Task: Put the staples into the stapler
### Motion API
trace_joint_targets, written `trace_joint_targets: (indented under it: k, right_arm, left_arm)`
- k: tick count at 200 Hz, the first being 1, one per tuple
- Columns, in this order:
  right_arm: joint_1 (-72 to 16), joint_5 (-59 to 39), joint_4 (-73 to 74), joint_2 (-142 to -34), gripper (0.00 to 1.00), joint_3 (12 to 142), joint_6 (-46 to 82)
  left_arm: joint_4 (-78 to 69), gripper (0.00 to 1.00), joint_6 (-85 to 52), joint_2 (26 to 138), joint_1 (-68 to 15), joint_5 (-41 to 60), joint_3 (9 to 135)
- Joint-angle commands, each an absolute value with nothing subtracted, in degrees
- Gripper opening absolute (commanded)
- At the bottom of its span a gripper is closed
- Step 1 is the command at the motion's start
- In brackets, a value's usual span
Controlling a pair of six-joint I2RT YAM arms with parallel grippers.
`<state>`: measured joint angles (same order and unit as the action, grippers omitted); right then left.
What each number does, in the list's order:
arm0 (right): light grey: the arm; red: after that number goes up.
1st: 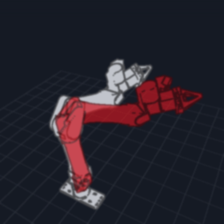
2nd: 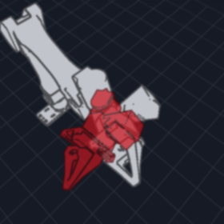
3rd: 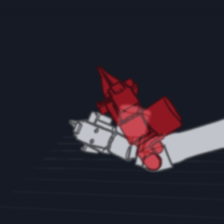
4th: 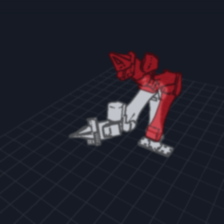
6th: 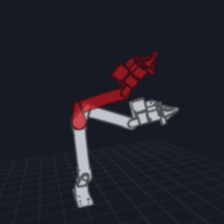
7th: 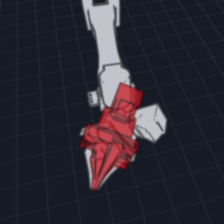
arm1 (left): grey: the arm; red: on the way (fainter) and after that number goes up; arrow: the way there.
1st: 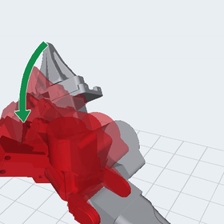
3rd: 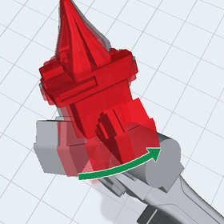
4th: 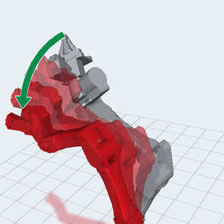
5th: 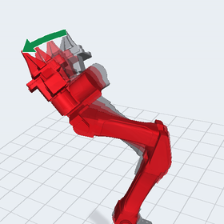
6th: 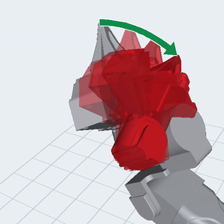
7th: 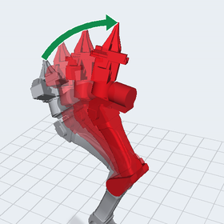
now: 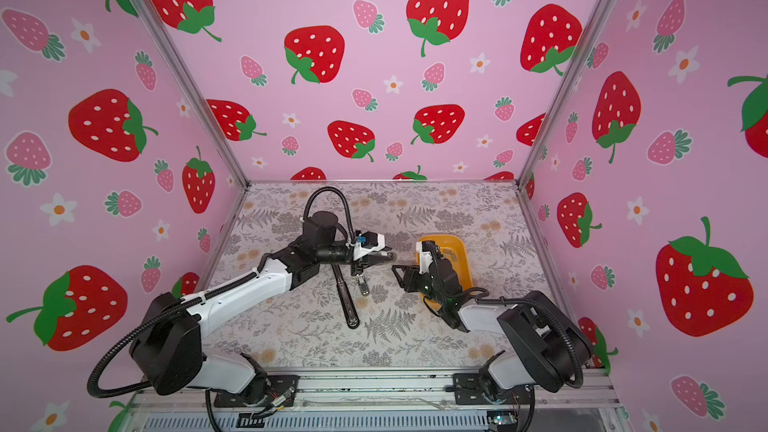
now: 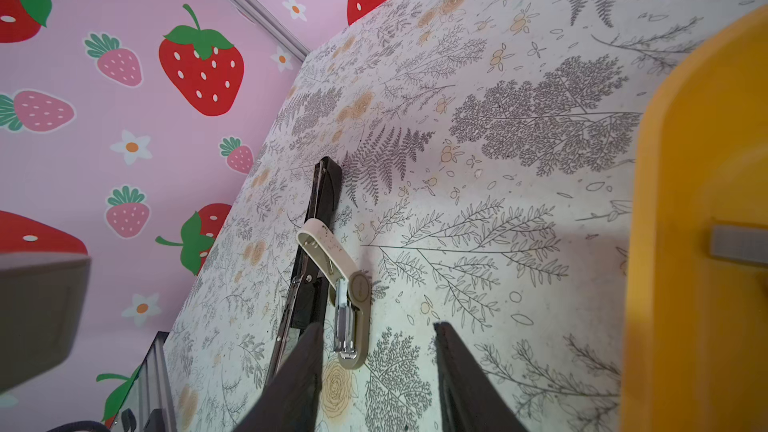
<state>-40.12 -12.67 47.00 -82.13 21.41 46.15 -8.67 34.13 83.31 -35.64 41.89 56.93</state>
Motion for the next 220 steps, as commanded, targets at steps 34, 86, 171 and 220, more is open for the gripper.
trace_joint_targets:
  k: [34,86,171,220]
  right_arm:
    - [-40.0,-7.2,42.4,-68.8,0.47,19.2,38.2]
    - [-44.4,-8.5,40.5,-59.0,0.36,20.9,32.8]
    - [-50.6,-6.7,39.7,-66.5,0.29,26.3,30.8]
    - [-50.5,-6.4,42.2,-71.4,0.28,25.4,32.1]
  left_arm:
    - [-5.7,0.00,33.3,80.3,-33.2,45.0,54.7]
    - [-5.9,0.00,31.3,78.4,-33.2,46.0,53.1]
    - [-5.7,0.00,31.2,77.8,-33.2,48.0,53.1]
    - [-9.0,0.00,28.0,75.3,-33.3,50.4,52.5]
